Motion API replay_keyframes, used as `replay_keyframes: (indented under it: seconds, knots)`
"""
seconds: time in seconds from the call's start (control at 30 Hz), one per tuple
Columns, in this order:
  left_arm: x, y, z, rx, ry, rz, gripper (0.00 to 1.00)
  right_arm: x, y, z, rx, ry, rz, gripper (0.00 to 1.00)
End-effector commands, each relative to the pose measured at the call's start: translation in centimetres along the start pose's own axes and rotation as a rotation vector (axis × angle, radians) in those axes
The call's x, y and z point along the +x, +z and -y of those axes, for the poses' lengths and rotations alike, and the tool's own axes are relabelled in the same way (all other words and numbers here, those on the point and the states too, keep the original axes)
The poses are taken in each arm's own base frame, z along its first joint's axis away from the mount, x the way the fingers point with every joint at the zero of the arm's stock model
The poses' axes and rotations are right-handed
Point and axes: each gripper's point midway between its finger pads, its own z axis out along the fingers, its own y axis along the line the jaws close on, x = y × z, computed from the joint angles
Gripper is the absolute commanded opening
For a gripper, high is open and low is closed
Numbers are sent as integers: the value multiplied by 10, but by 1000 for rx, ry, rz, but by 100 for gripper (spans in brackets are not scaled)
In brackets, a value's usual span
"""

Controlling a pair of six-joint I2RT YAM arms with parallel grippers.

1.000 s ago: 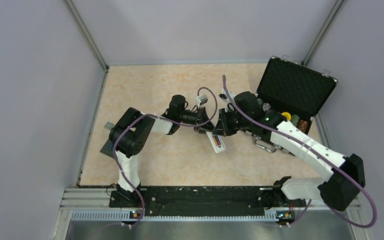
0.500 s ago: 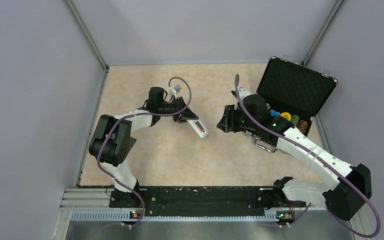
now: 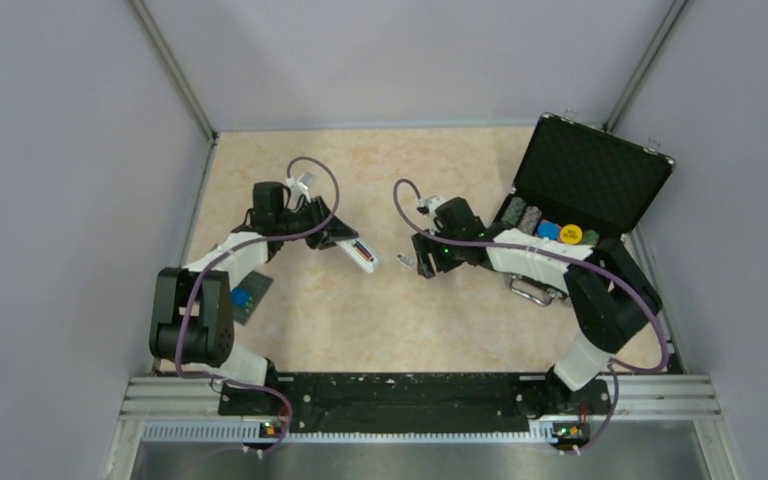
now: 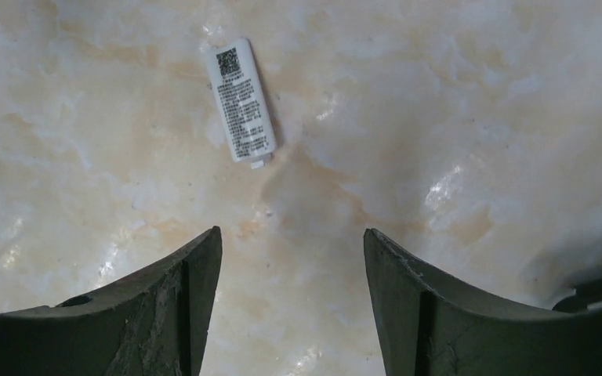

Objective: Load the batteries into the remote control

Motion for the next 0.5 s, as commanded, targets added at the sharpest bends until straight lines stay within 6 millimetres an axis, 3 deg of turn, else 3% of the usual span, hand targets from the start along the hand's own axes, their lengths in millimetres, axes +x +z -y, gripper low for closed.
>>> replay_keyframes:
  seconds: [0.0,0.27,0.47]
  knots:
    - [-13,-27,3,-17,45,61,0,-50,12,-9,2,-173,106,66]
    - [-34,-43,-7,-28,5,100,0,-45,39,-19,8,-292,38,66]
    - [-48,-46,-27,-76,-78,118,0,-36,49,-27,-30,-383,3,66]
